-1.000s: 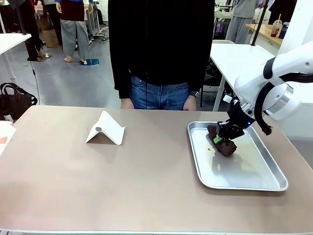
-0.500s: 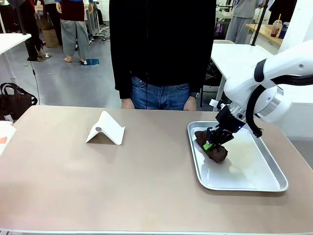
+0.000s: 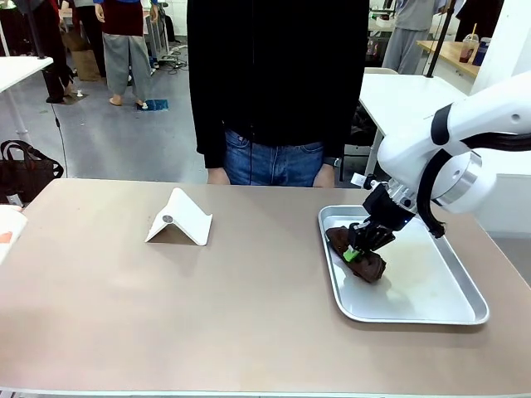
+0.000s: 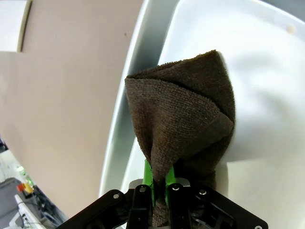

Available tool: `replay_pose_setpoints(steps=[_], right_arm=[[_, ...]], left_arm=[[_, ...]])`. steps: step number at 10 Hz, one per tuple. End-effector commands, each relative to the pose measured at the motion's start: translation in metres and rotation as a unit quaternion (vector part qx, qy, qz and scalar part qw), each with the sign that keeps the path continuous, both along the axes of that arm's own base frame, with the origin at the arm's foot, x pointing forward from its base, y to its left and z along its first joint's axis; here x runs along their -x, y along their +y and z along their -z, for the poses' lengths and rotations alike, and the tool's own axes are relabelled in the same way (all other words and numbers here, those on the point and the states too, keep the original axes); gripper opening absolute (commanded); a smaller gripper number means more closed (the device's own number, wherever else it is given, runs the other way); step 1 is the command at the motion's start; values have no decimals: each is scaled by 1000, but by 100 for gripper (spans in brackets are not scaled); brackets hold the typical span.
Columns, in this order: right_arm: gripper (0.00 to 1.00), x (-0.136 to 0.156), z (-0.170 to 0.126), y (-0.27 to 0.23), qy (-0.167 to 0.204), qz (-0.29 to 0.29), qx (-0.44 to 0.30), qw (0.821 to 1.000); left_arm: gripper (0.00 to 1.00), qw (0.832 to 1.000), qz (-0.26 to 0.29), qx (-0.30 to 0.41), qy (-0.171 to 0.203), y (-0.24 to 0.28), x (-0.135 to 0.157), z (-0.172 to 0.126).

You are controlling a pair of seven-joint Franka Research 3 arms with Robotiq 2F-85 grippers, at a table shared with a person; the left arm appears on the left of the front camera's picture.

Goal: Clean the surface of the table.
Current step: Clean the area not pointed to by the person.

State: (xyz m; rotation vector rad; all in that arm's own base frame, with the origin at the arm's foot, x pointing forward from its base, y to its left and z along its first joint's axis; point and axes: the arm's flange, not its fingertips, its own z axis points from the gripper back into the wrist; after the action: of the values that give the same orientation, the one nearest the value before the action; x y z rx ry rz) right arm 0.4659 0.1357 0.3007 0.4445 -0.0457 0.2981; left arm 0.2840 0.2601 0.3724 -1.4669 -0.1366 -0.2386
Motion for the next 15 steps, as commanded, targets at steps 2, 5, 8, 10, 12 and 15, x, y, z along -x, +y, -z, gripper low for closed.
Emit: replay_pose_setpoints(steps=[2, 5, 8, 10, 12, 15], right_arm=[[11, 0, 18, -21, -17, 49, 28, 998], [11, -7, 13, -51, -40, 105, 29, 993], [11, -10, 9, -76, -52, 145, 29, 988], [11, -10, 8, -97, -51, 174, 23, 983], [11, -8, 7, -118, -49, 203, 11, 978], [11, -5, 5, -147, -49, 245, -9, 968]], left_arm=[[23, 1000, -4, 7, 0, 3, 1, -8], [23, 1000, -4, 7, 0, 3, 1, -8], [23, 1000, -4, 7, 0, 3, 1, -8], [23, 1000, -4, 7, 0, 3, 1, -8], [23, 1000, -4, 7, 0, 3, 1, -8], [23, 1000, -4, 7, 0, 3, 1, -8]])
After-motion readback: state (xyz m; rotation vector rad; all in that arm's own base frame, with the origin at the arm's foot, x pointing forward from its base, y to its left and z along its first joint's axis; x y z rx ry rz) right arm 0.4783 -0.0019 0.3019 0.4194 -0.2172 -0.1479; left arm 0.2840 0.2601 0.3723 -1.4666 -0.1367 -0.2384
